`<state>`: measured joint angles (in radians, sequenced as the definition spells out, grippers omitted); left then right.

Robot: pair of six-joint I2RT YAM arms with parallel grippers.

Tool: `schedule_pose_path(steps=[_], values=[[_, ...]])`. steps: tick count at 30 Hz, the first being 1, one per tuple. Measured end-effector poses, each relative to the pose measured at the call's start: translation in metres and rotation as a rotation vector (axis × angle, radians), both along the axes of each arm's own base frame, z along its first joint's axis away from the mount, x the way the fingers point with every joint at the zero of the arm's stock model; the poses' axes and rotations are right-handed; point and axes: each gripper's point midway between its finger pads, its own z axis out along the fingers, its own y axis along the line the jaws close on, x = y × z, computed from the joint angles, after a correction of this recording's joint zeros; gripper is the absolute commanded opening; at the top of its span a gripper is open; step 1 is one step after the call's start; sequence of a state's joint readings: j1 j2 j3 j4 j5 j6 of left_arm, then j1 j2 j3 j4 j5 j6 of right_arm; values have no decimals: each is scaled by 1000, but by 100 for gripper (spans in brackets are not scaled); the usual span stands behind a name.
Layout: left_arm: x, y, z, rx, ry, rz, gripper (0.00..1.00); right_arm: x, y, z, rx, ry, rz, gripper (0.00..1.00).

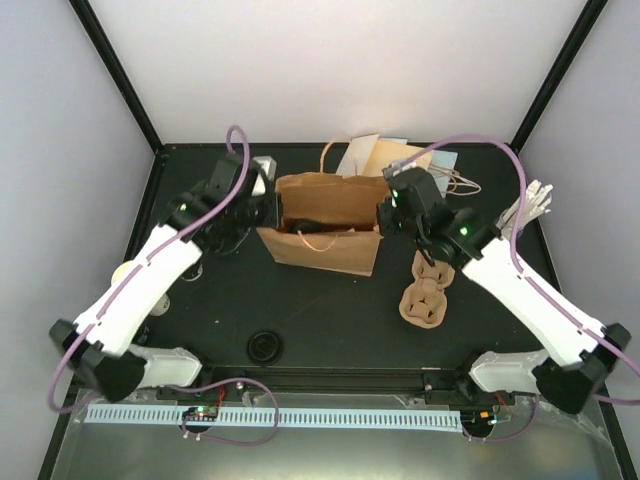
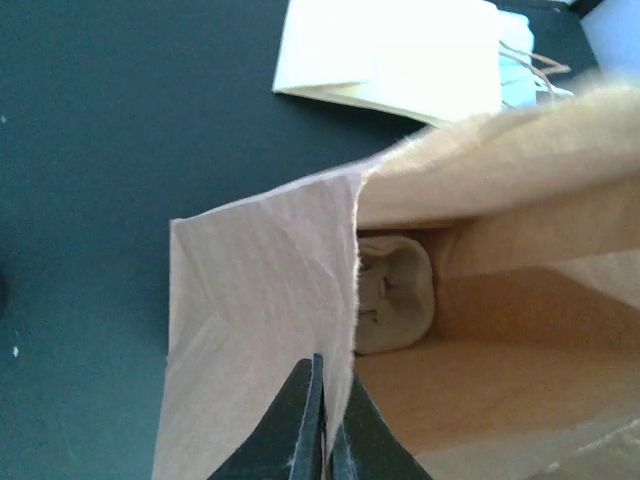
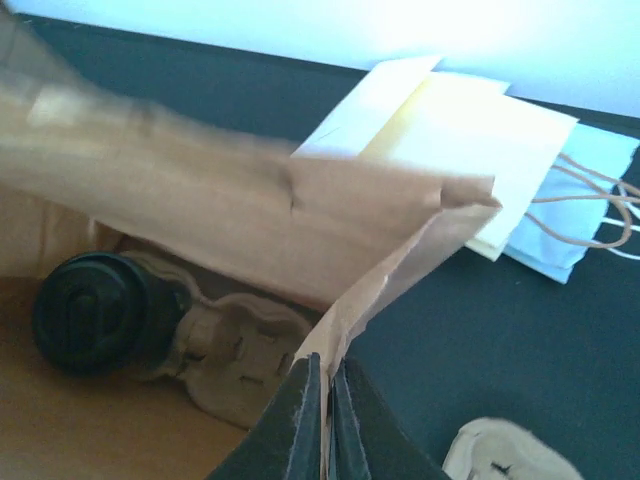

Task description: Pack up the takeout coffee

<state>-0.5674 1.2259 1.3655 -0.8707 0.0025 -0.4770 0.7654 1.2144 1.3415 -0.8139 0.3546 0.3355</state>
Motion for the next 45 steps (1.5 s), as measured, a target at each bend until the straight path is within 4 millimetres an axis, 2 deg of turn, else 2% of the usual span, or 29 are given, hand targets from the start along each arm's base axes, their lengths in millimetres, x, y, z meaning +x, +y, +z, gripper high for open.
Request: schedule_pose_path(steps=[8, 12, 16, 18, 19, 21, 22, 24, 26, 30, 32, 33, 35, 37, 39, 42, 45], values=[[84, 4, 0, 27, 105, 55, 2, 75, -11, -8, -15, 59, -107, 7], [115, 9, 1, 10, 151, 58, 1, 92, -8, -8, -13, 68, -105, 7], [130, 11, -4, -20, 178, 45, 2, 106, -1, -1, -6, 58, -93, 9], [131, 11, -4, -30, 184, 38, 10, 113, 1, 1, -9, 52, -90, 18], [131, 11, -4, -33, 187, 34, 24, 115, 2, 2, -9, 51, -91, 24], [130, 8, -4, -38, 187, 12, 53, 121, 4, 2, -15, 50, -88, 30], [129, 7, -4, -45, 192, 8, 64, 122, 5, 1, -20, 51, -86, 33], [128, 5, -5, -48, 197, -3, 77, 122, 5, 1, -24, 57, -83, 38], [125, 5, -4, -47, 198, -8, 85, 121, 4, 3, -32, 59, -79, 45], [115, 10, 8, -35, 177, -15, 92, 116, -1, 6, -48, 65, -80, 61], [104, 17, 25, -28, 141, -9, 94, 110, -5, 11, -54, 65, -82, 73], [98, 20, 34, -25, 120, -6, 96, 107, -8, 15, -54, 61, -83, 75], [83, 30, 55, -14, 62, 8, 99, 98, -13, 26, -50, 45, -80, 80], [61, 45, 73, 1, 3, 34, 99, 88, -19, 41, -33, 15, -78, 96], [37, 61, 83, 19, -40, 67, 99, 75, -26, 59, -10, -22, -72, 100], [-1, 91, 82, 61, -79, 139, 99, 49, -38, 76, 24, -66, -53, 100], [-29, 119, 71, 104, -81, 215, 97, 24, -49, 75, 47, -79, -37, 100]])
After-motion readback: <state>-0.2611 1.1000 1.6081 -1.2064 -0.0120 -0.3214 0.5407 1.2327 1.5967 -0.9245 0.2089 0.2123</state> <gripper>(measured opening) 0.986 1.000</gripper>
